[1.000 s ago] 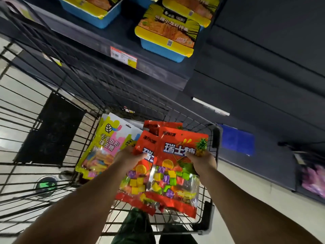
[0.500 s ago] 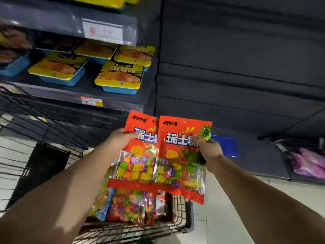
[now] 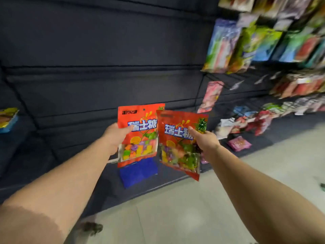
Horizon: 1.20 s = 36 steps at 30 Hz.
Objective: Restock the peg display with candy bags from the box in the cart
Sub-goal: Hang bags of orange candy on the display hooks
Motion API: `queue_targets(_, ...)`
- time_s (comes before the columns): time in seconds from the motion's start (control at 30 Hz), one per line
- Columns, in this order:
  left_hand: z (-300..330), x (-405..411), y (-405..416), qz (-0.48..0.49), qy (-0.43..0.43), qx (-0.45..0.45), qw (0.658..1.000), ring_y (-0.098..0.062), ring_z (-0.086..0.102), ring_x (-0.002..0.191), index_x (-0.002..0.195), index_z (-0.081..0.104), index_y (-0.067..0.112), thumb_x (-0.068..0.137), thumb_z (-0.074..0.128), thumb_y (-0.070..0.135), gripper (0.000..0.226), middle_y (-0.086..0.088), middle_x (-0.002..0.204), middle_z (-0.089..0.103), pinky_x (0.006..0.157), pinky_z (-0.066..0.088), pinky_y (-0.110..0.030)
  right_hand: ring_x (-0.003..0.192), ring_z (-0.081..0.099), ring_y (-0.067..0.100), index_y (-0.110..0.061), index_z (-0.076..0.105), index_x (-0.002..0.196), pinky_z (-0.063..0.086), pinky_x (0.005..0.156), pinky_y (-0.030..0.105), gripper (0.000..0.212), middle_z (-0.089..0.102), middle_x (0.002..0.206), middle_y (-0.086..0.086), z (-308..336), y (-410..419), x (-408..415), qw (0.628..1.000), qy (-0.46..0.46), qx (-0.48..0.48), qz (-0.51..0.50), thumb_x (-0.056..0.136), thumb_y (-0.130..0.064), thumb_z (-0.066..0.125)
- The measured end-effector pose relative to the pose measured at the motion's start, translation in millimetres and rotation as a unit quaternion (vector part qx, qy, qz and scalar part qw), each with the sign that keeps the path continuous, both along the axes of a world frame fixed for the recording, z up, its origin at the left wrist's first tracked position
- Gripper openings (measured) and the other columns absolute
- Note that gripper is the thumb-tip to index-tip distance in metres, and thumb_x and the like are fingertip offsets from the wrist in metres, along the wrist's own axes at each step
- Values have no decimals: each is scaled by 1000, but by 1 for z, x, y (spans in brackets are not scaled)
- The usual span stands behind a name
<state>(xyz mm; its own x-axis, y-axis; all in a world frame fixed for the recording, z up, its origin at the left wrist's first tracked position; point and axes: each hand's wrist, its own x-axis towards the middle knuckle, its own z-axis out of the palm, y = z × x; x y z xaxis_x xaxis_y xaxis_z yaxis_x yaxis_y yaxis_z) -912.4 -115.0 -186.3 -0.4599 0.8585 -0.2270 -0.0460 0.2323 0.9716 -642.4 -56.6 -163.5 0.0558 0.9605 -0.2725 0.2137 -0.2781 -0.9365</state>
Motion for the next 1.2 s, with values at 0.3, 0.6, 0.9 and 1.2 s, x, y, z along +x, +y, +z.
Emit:
queue_targets(0.3,41,221,122,-66,-54,72,994,-22,66,78,91,66,17,95,67,23,7,-12,107,70,79,55,-38,89,73,26,-24,71,89,59,87,50,32,76,97,1,20,30,232,979,53,88,-178,75,-52,77)
queue_targets(0.6,24,351,243,-129,-54,82,987,-30,72,87,112,70,14,91,71,32,28,-11,102,74,81,59,-41,85,71,25,-15,66,103,59,76,41,43,73,94,5,12,100,345,956,82,72,-271,83,-53,72)
queue_targets(0.9,15,444,413,-219,-25,66,973,-35,72,93,102,72,12,93,70,28,19,-16,103,75,88,58,-52,81,69,24,-14,67,96,57,71,39,31,71,91,5,16,236,428,947,69,54,-310,88,-44,70)
queue_targets(1.2,-4,569,521,-287,-47,13,957,-31,72,82,102,73,8,92,71,31,25,-12,93,76,75,62,-46,75,64,19,-13,63,106,45,52,31,32,68,90,2,-1,322,546,926,98,30,-363,92,-42,66)
